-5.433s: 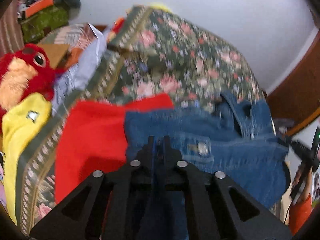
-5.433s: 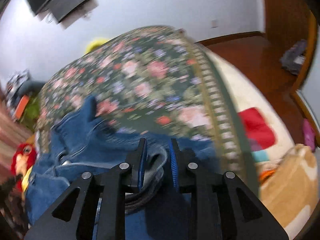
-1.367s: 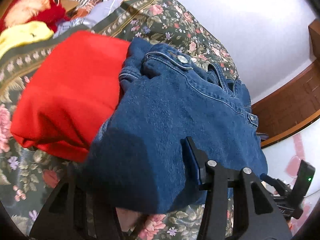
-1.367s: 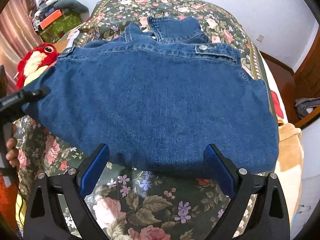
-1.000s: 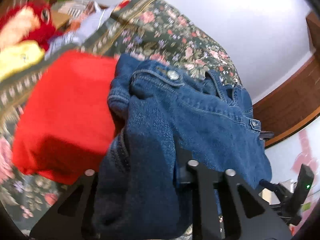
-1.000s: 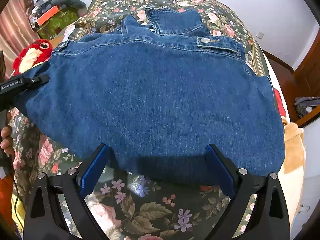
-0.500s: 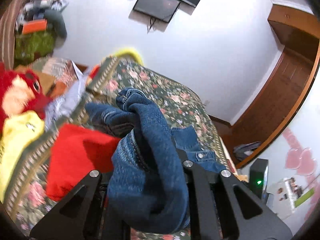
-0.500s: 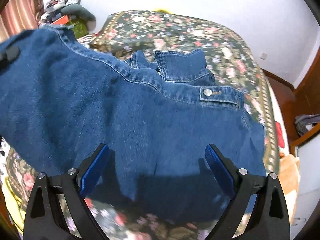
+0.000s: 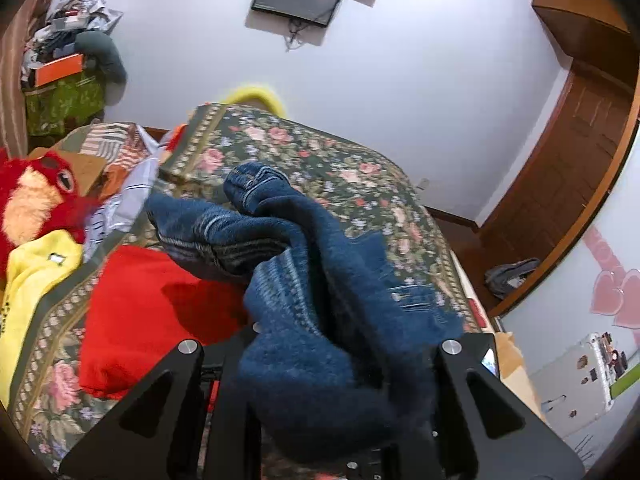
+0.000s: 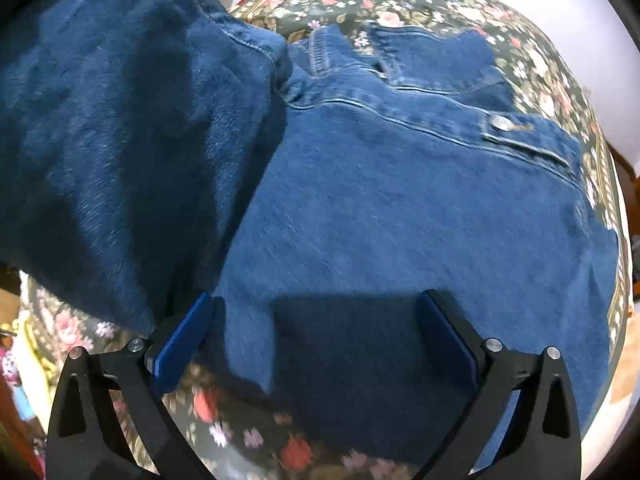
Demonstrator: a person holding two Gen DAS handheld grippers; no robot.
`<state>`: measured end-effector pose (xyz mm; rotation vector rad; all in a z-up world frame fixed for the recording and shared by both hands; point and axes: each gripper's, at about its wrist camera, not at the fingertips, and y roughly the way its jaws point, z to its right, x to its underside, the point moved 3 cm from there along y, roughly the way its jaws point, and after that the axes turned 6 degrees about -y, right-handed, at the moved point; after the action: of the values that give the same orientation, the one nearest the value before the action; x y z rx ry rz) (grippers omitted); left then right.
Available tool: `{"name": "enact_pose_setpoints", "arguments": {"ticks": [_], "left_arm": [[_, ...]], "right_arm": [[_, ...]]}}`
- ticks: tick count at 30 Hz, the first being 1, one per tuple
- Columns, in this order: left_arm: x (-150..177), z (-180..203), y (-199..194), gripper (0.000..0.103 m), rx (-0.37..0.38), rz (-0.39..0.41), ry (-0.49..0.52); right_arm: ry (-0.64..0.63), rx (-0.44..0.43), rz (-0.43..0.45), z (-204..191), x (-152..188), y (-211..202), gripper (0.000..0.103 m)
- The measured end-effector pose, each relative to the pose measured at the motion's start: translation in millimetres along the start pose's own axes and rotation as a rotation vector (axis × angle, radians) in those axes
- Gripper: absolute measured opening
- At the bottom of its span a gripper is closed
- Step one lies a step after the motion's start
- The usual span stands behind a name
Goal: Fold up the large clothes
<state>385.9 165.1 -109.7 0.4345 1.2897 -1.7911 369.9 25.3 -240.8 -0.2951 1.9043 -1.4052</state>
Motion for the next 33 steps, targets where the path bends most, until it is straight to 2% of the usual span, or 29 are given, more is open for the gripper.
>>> {"name": "enact_pose_setpoints", "arguments": {"ticks": [5, 10, 12, 14, 18, 22, 23, 25, 28, 33], "left_arm": [[8.0, 56.4, 17.7, 0.013, 0.054, -0.022, 0.054], [39.4, 128.9, 52.8, 0.013, 0.126, -0.094, 0.120], [58.8, 154.0, 71.4, 0.013, 0.111, -0.129, 0.184], [86.6, 176.5, 94.3, 0.013, 0.057, -0.179, 0.275], [145.1, 188.6, 125.4, 0.013, 0.028, -0.342, 0.389], [182.6, 193.0, 117.8, 0.013, 0.018, -0.391, 0.510], [185.0, 192.5, 114.8, 0.014, 0.019, -0.393, 0.518], [186.2, 192.1, 108.4, 0.031, 0.050, -0.420, 0.505], [183.8, 192.6, 96.0, 0.043, 0.117, -0.470, 0.434], [170.3, 194.4, 69.7, 0.044, 0.147, -0.473, 0.422]], "right_arm": [[0.135, 0.017, 0.075, 54.9, 33.0, -48.9, 0.101], [0.202, 0.123, 0.096, 103.3, 66.8, -87.7, 0.101], [0.226, 0.173, 0.099, 124.8, 80.2, -101.0, 0.101], [0.264, 0.205, 0.101, 148.7, 95.7, -113.5, 0.101], [0.345, 0.208, 0.106, 175.6, 116.5, -123.6, 0.101], [0.375, 0.214, 0.108, 184.4, 130.3, -128.6, 0.101], [0.379, 0.215, 0.109, 179.3, 138.9, -135.4, 0.101], [0.388, 0.215, 0.111, 179.2, 141.4, -136.6, 0.101], [0.399, 0.202, 0.127, 175.9, 147.2, -144.2, 0.101], [0.384, 0.182, 0.176, 160.4, 142.9, -160.4, 0.101]]}}
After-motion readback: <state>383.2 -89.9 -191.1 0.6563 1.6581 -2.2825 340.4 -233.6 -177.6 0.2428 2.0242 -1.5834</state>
